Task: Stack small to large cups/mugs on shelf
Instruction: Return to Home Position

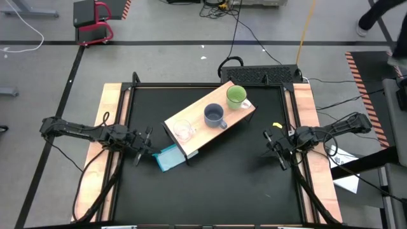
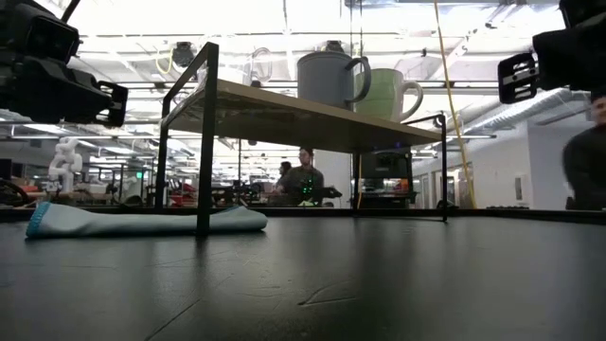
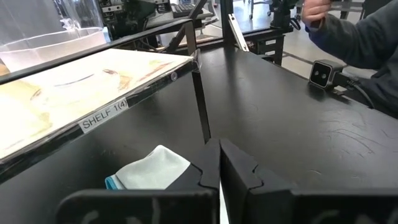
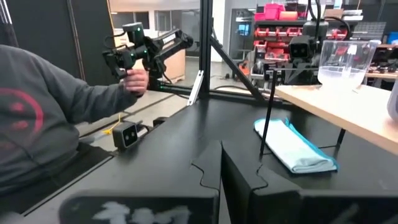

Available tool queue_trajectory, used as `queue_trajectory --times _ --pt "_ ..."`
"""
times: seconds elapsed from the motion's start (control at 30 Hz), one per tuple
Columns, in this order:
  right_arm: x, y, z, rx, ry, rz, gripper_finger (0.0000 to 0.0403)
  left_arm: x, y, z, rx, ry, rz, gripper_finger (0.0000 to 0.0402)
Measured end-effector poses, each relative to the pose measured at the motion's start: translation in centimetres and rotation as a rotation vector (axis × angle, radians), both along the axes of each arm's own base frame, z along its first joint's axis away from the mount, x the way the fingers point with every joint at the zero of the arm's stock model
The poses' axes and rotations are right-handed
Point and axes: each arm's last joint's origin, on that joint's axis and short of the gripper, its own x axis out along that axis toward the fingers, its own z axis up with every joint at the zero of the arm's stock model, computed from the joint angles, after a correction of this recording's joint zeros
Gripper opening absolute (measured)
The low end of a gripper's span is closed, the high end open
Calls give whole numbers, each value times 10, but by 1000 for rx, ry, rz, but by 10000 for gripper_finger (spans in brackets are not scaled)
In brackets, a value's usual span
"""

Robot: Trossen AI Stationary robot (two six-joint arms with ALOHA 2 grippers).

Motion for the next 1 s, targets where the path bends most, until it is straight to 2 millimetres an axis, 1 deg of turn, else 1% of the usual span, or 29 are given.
queue_trajectory --times 0.13,0.4,1.0 --pt "0 0 0 -6 -1 0 0 0 0 0 2 -1 0 5" --pt "0 0 0 -5 1 0 0 0 0 0 0 0 0 32" --pt "0 0 0 16 11 0 0 0 0 0 0 0 0 33"
